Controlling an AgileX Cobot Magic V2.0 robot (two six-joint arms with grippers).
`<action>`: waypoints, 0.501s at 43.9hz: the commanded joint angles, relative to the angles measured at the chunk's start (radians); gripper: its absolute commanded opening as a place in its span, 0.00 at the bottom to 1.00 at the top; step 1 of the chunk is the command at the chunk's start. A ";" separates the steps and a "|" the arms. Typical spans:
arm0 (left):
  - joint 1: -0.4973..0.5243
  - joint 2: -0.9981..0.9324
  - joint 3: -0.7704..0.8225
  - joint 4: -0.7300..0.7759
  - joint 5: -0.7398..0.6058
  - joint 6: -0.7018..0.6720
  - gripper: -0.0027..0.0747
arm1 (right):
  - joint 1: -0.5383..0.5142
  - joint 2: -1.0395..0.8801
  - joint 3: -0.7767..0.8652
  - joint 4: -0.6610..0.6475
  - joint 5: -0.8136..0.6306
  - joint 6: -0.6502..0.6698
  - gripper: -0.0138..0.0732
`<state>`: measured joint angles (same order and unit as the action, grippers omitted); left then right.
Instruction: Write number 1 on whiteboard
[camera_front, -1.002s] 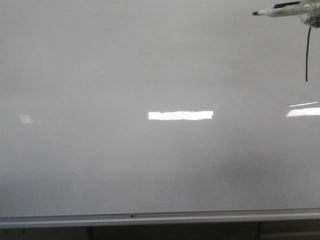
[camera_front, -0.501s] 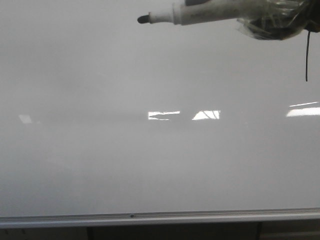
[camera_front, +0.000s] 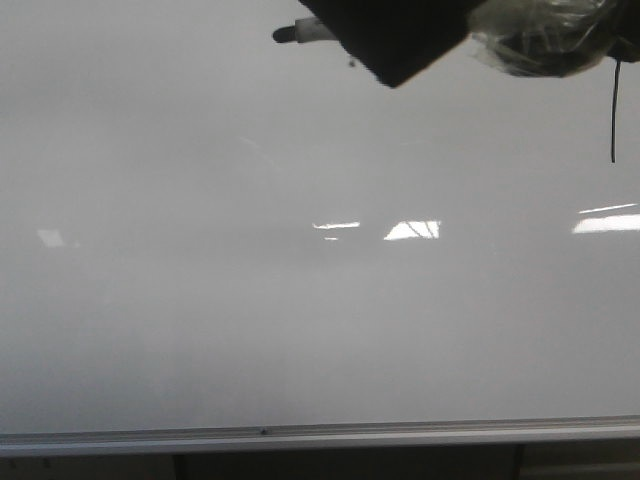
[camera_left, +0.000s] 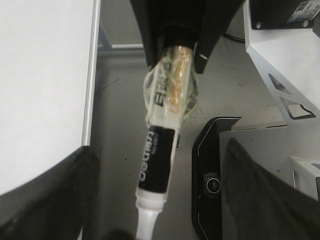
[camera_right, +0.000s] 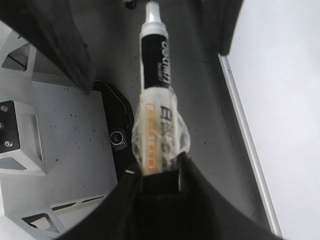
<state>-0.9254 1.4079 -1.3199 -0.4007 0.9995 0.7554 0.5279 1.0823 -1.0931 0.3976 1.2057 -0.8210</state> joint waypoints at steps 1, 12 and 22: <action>-0.006 -0.011 -0.038 -0.048 -0.047 0.004 0.65 | 0.002 -0.020 -0.033 0.037 -0.032 -0.012 0.17; -0.006 0.010 -0.038 -0.044 -0.058 0.004 0.37 | 0.002 -0.020 -0.033 0.037 -0.035 -0.012 0.17; -0.006 0.010 -0.038 -0.044 -0.060 0.004 0.14 | 0.002 -0.020 -0.033 0.037 -0.034 -0.011 0.33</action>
<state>-0.9254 1.4474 -1.3254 -0.4067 0.9816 0.7599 0.5279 1.0823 -1.0931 0.3976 1.1997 -0.8231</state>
